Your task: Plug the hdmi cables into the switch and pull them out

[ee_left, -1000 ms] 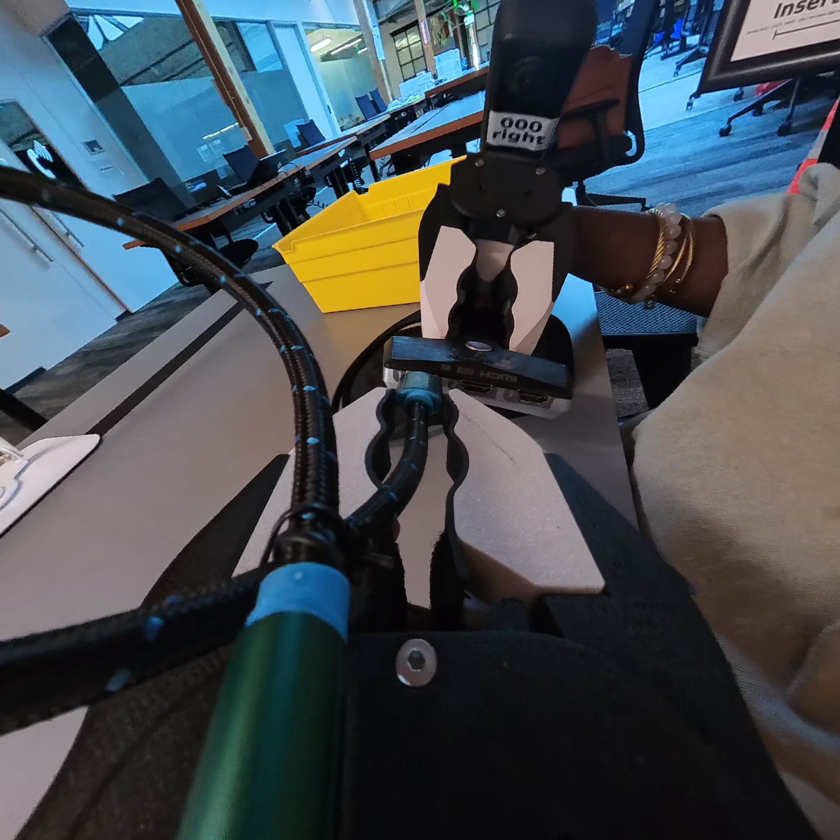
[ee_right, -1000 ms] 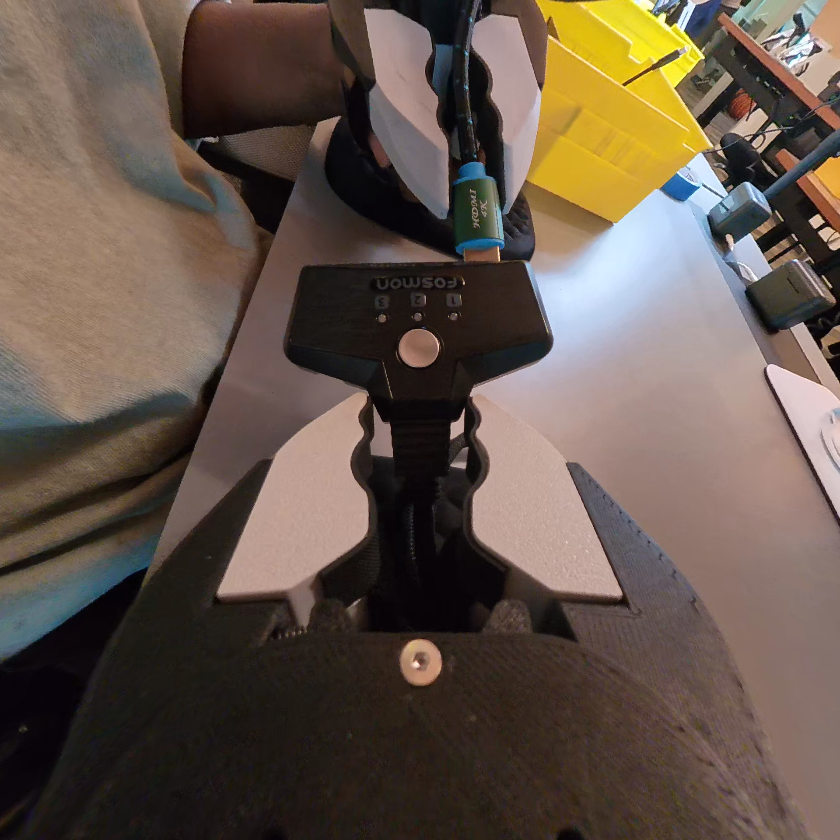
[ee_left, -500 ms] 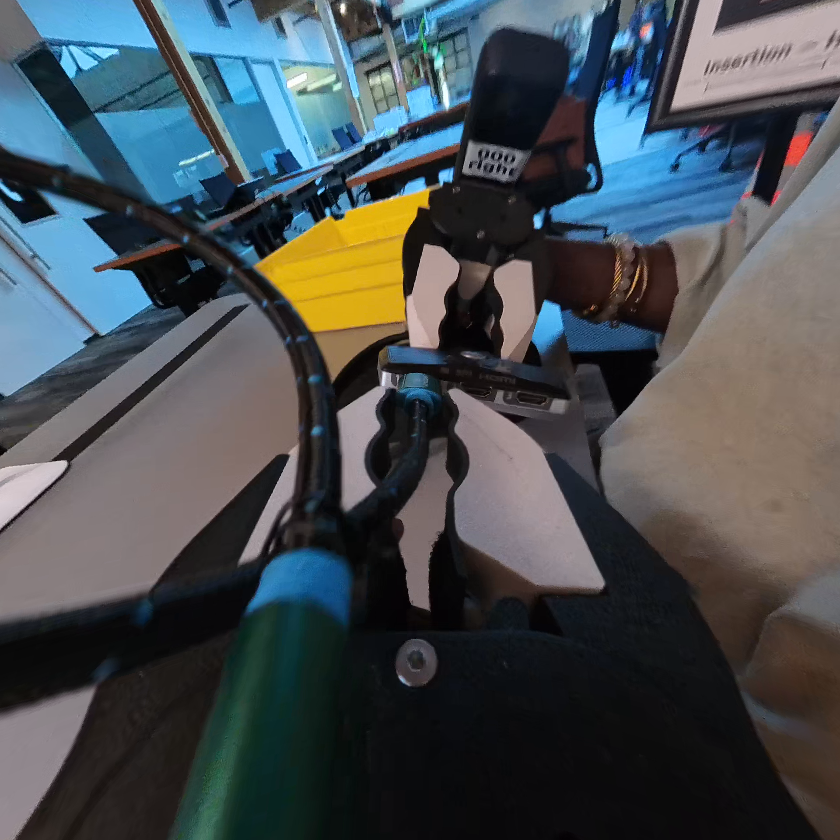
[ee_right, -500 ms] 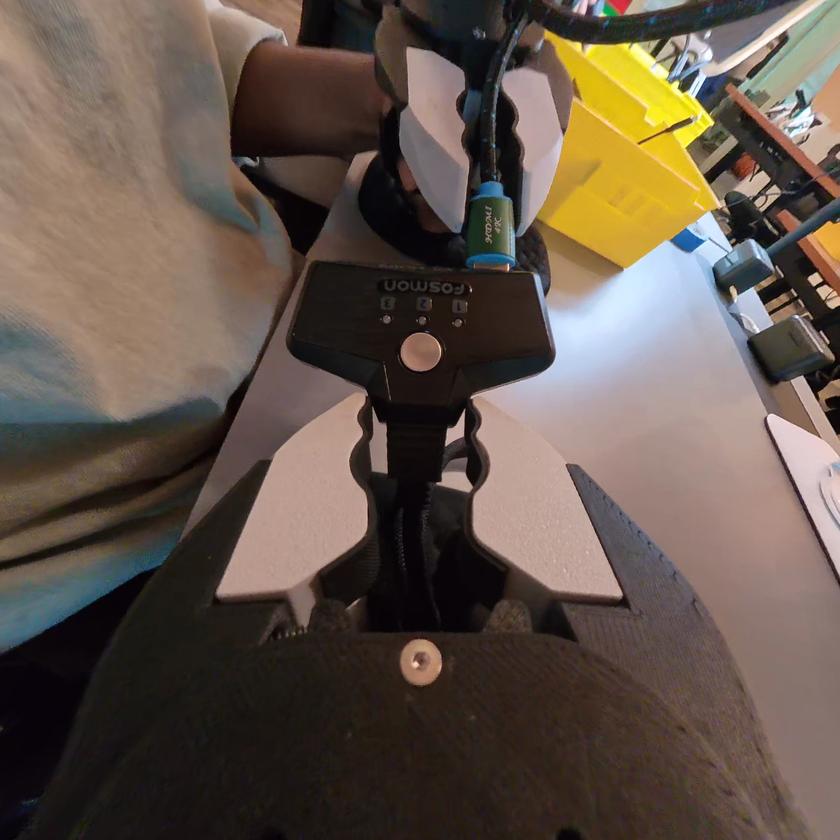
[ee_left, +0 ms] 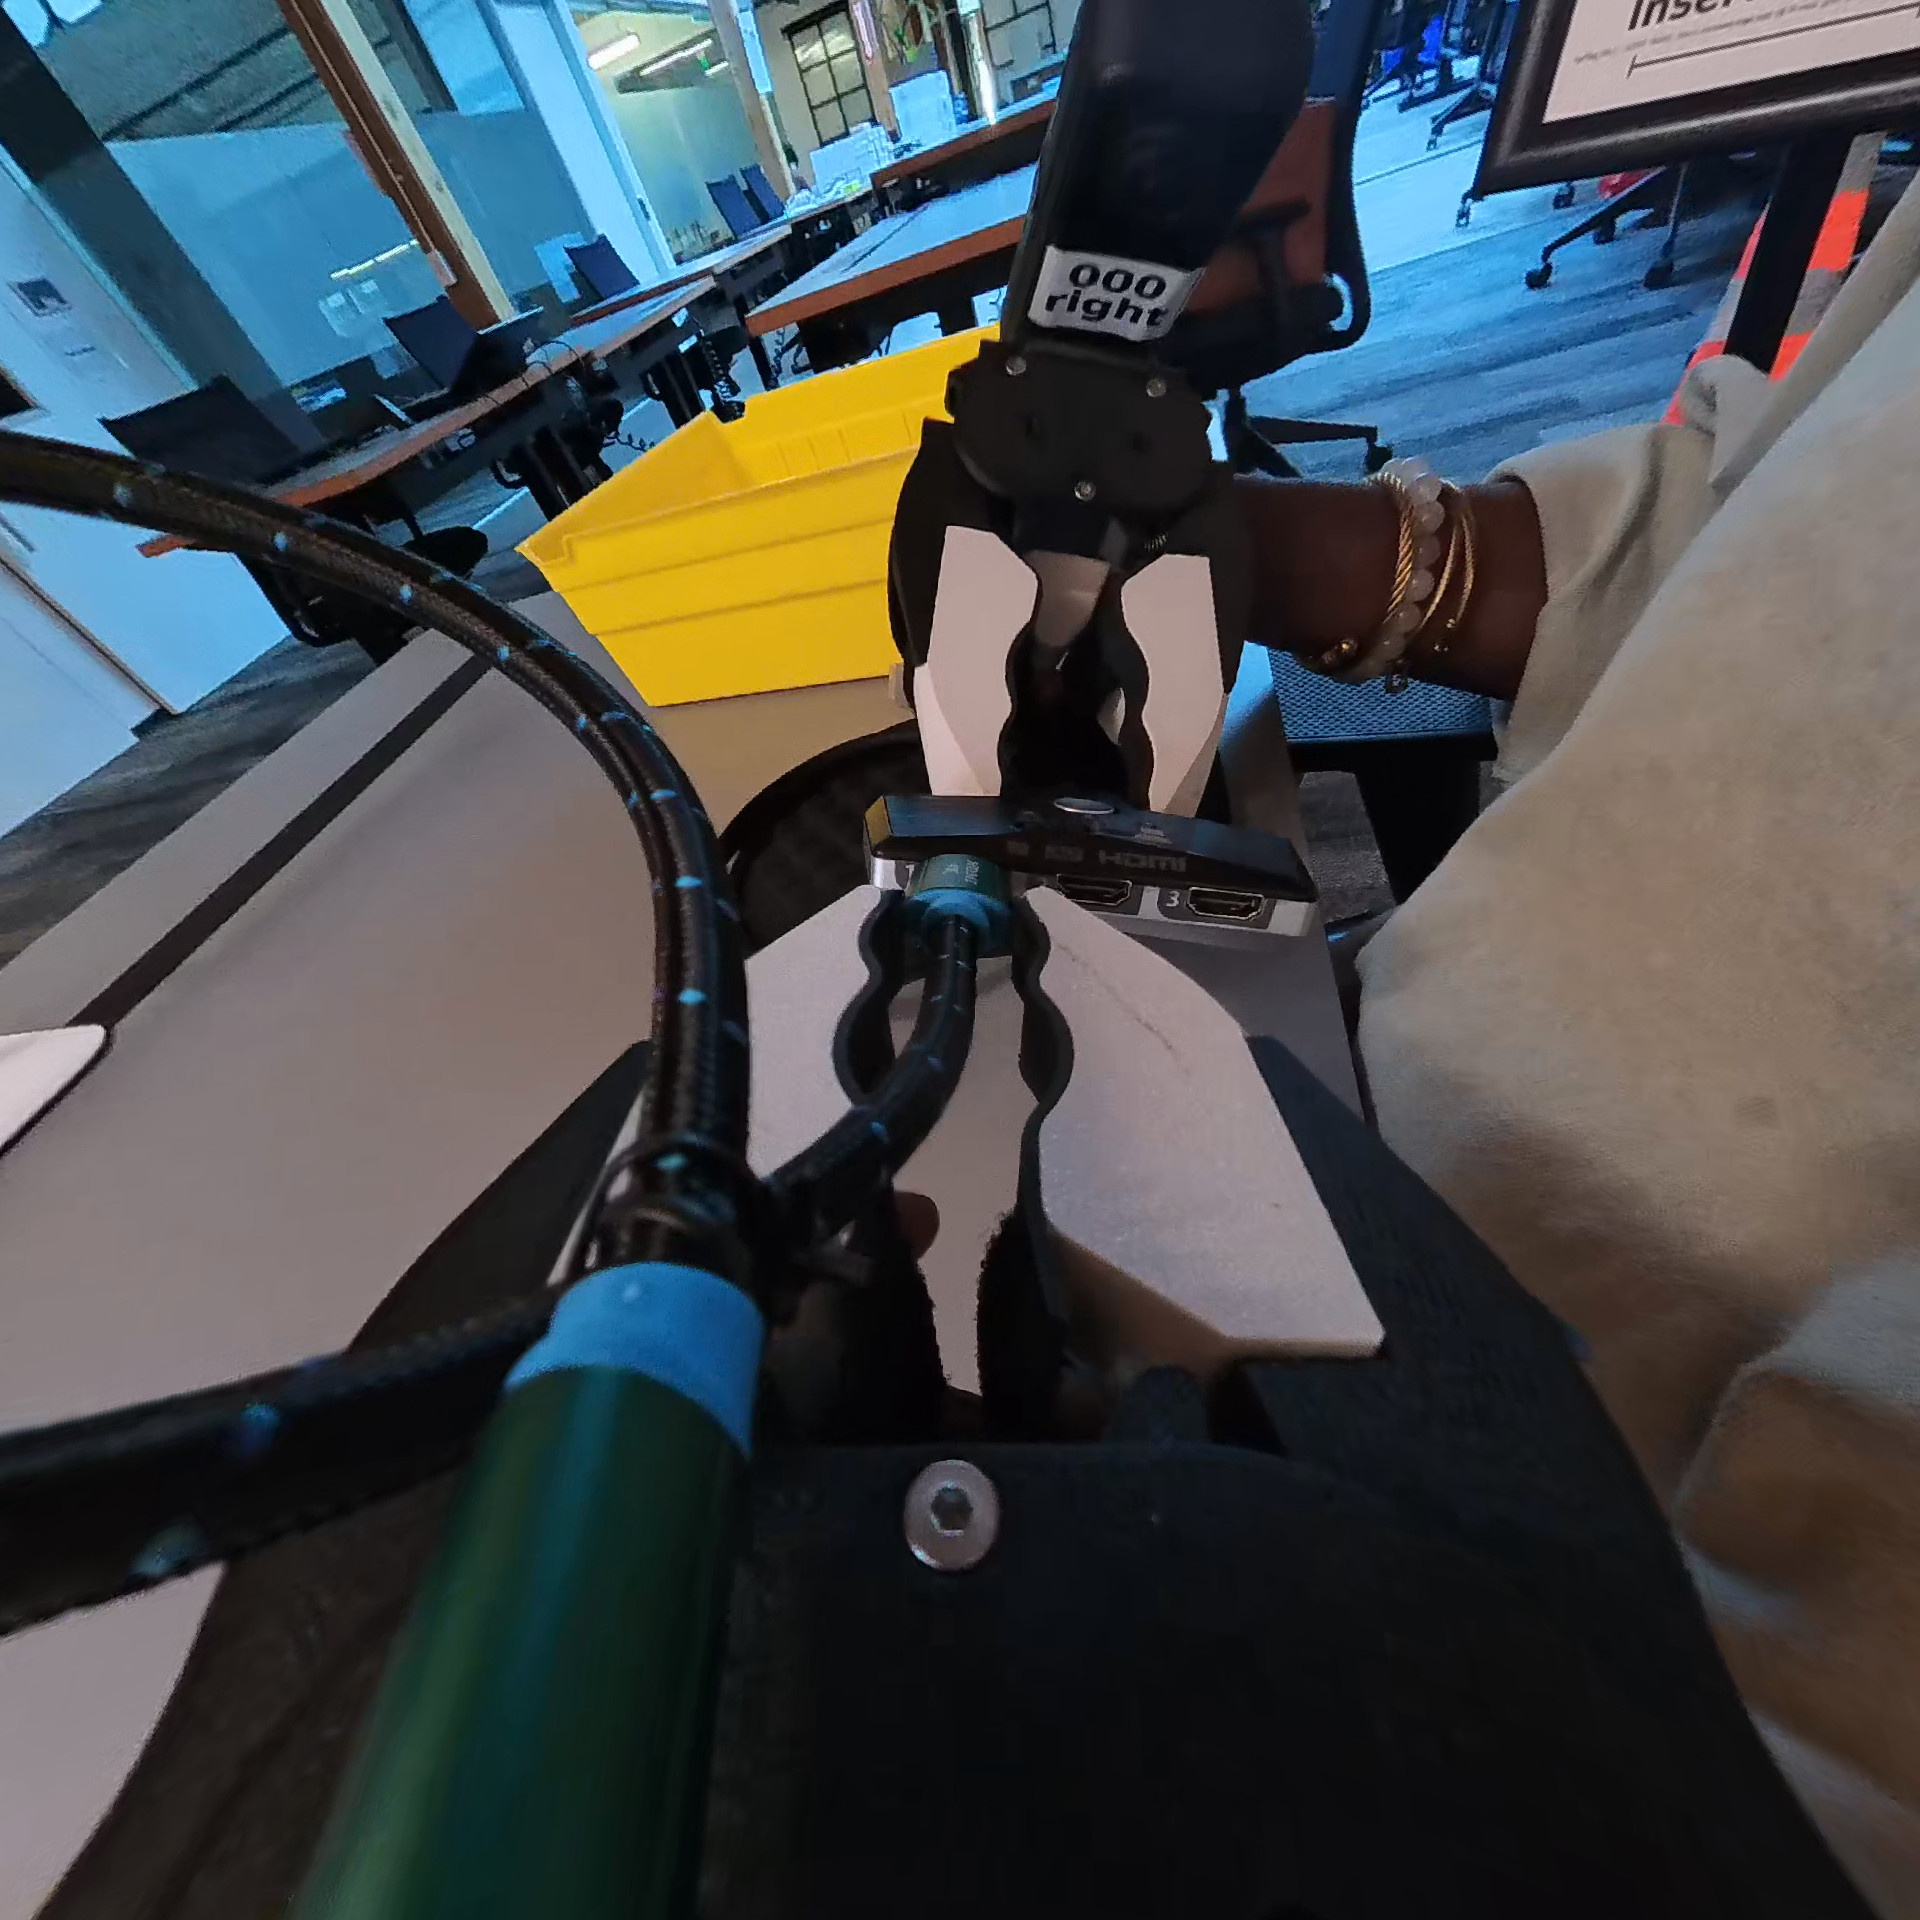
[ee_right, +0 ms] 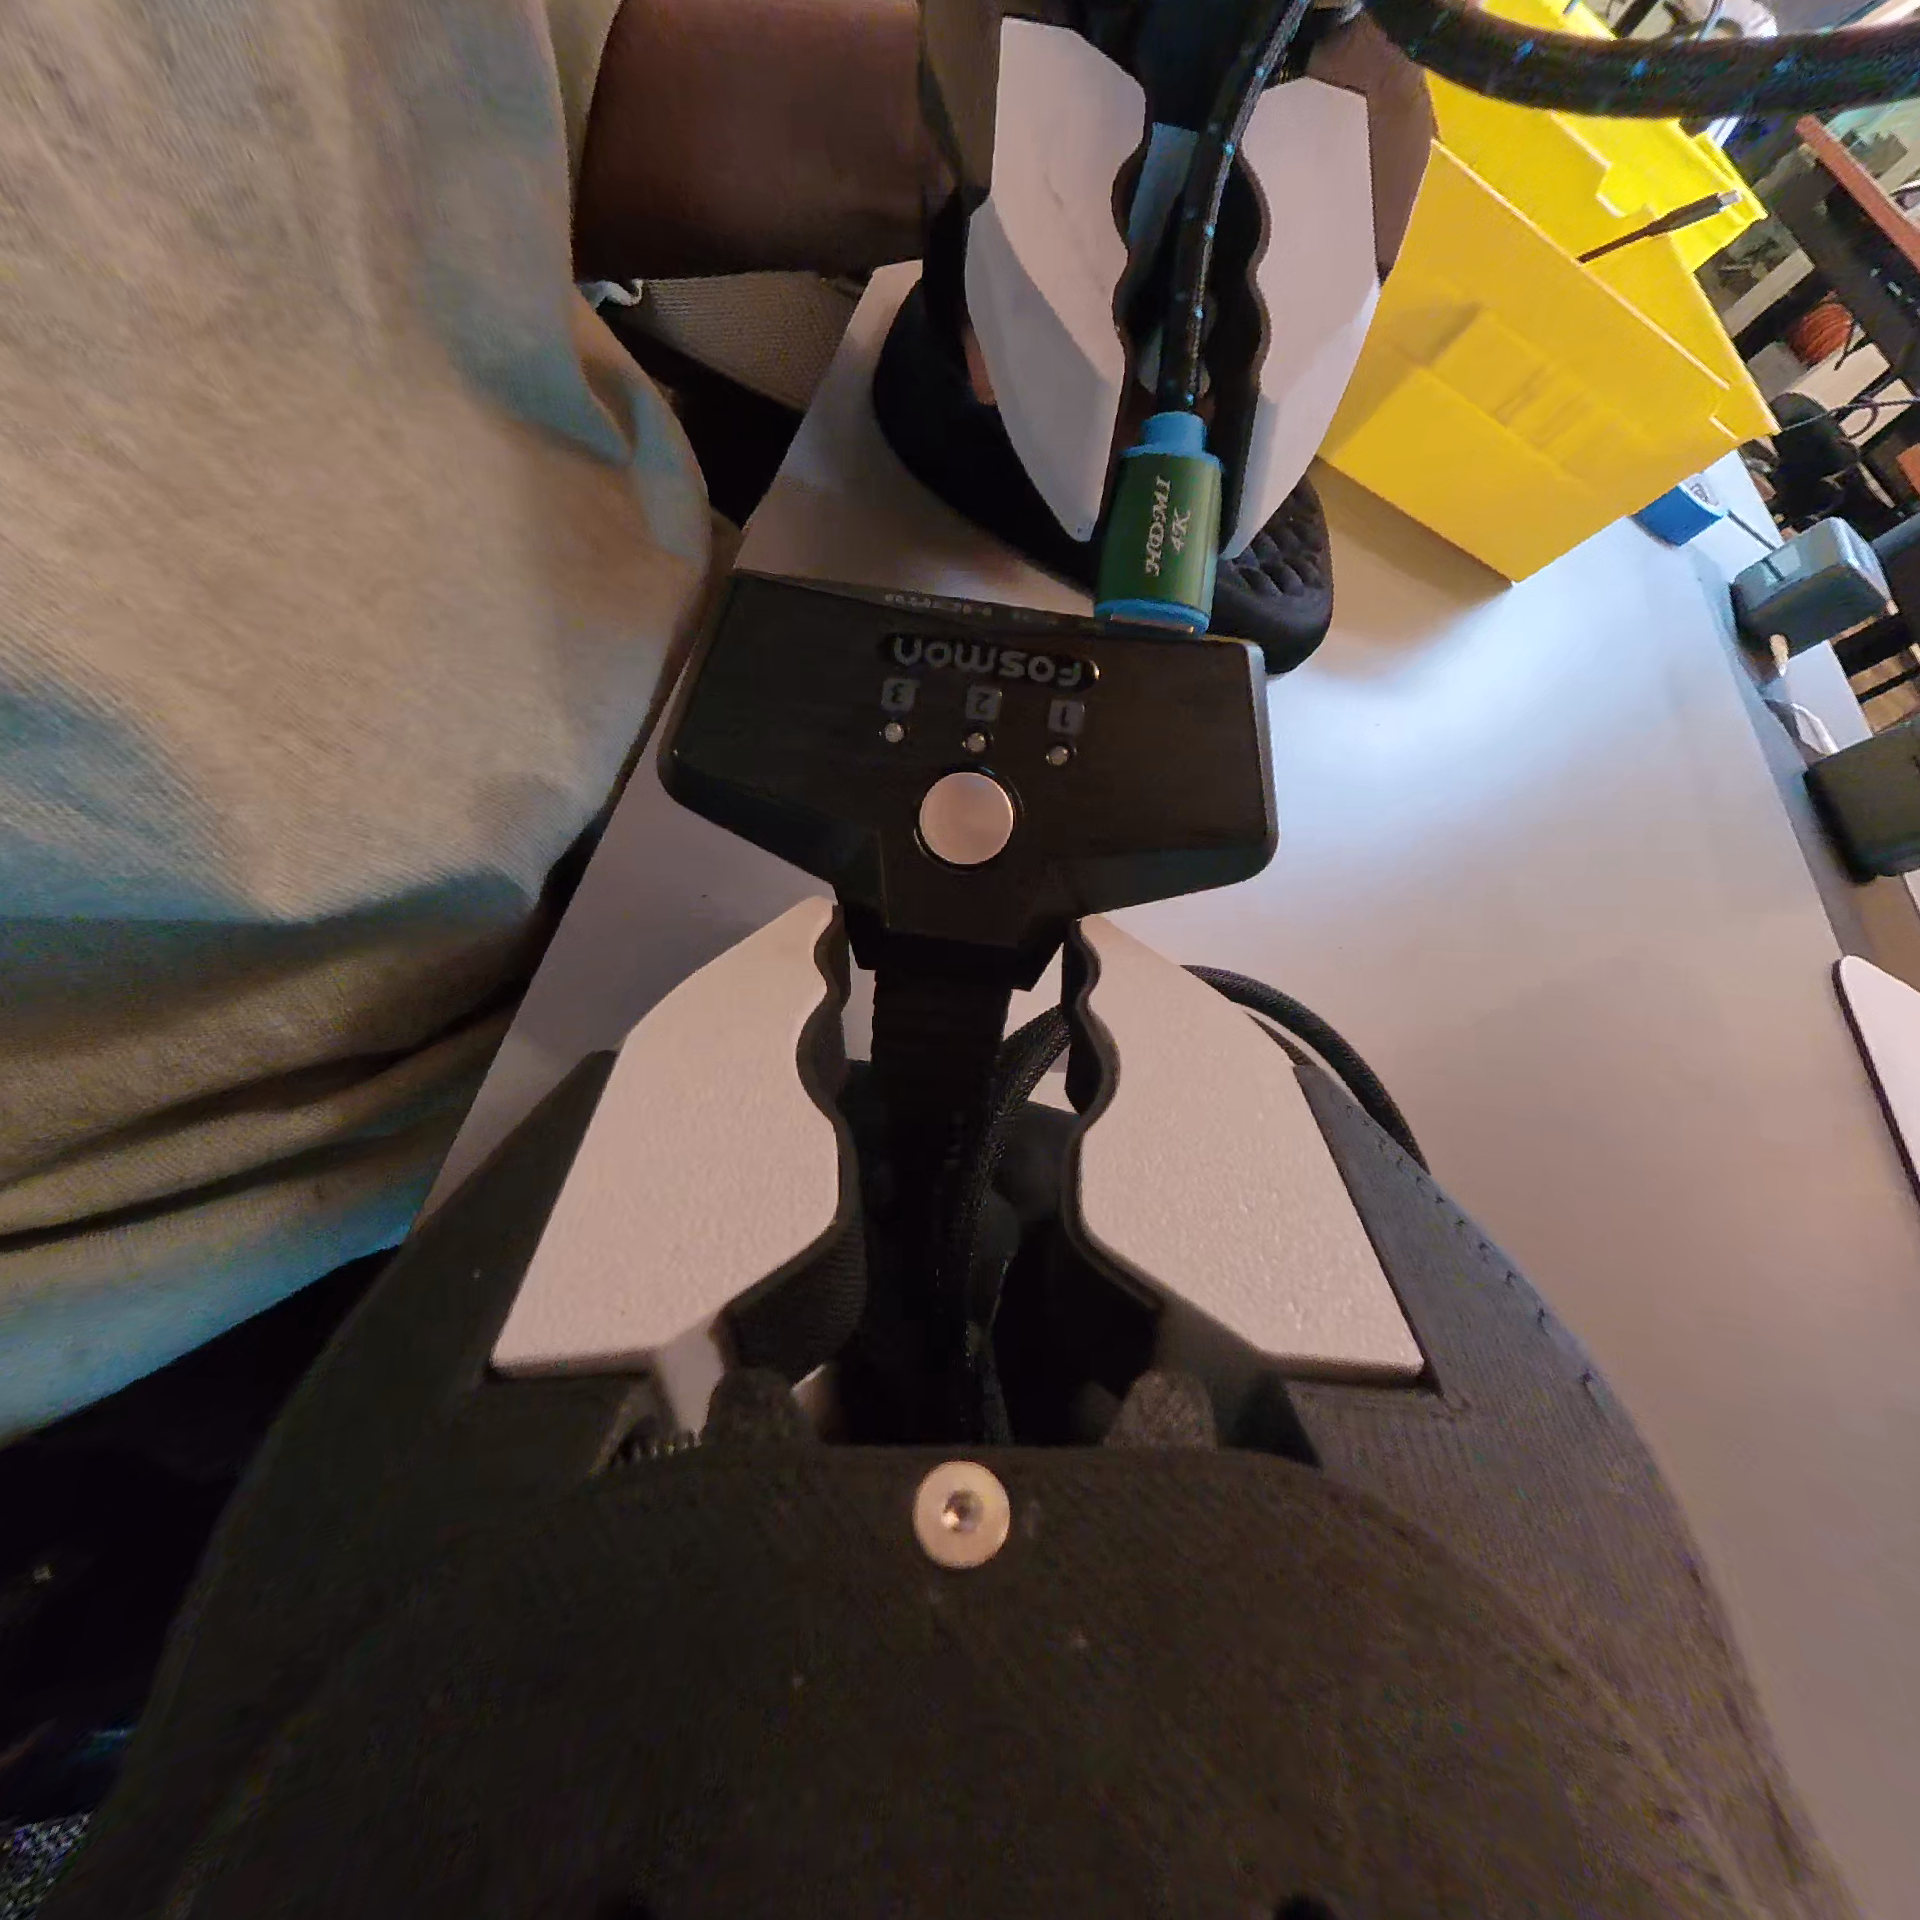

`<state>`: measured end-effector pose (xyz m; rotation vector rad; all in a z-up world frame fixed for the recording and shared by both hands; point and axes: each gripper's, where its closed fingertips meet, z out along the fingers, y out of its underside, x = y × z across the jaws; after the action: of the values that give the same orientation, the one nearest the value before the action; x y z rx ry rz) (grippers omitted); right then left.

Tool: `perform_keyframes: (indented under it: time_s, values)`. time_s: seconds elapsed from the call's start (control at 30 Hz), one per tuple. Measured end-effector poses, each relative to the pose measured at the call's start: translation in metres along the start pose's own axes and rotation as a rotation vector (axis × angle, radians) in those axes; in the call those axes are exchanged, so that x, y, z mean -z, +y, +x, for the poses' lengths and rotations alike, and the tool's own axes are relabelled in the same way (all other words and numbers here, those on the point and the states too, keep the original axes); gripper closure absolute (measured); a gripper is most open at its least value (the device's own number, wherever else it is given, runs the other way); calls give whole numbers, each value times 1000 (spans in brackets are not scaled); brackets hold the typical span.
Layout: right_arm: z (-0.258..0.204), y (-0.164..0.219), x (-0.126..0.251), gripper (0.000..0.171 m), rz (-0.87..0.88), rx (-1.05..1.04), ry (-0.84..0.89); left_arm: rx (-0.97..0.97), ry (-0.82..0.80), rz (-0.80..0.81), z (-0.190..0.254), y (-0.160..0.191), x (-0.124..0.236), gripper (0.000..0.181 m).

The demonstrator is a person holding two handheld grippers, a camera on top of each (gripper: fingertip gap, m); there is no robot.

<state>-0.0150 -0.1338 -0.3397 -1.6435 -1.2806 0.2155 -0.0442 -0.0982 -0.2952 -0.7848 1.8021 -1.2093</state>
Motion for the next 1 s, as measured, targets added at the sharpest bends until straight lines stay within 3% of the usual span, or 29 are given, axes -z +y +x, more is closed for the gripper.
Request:
perform_keyframes:
  time_s: [0.23, 0.33, 0.4, 0.5, 0.6, 0.7, 0.77, 0.9, 1.0]
  values:
    - [4, 1, 0, 131, 1, -25, 18, -3, -45, 8, -7, 0, -2, 160]
    - [18, -9, 3, 131, 67, -69, 92, 42, -108, 99, -22, -11, 2, 159]
    - [27, -16, 7, 132, 119, -101, 128, 105, -118, 118, -27, -16, 3, 147]
    - [41, -16, 17, 132, 168, -197, 195, 112, -139, -1, -31, -6, 8, 126]
    - [54, -4, 24, 132, 125, -275, 274, -11, -65, -168, -16, 10, 28, 123]
    - [56, 18, 17, 132, -33, -320, 294, -148, -65, -290, -8, 11, 62, 123]
    - [52, 31, 8, 132, -140, -335, 274, -181, -177, -309, -20, -3, 93, 123]
    - [53, 39, -3, 134, -245, -273, 293, -123, -607, -361, -67, -15, 190, 131]
    - [61, 25, -1, 142, -151, -272, 337, 37, -937, -519, -98, 17, 274, 137]
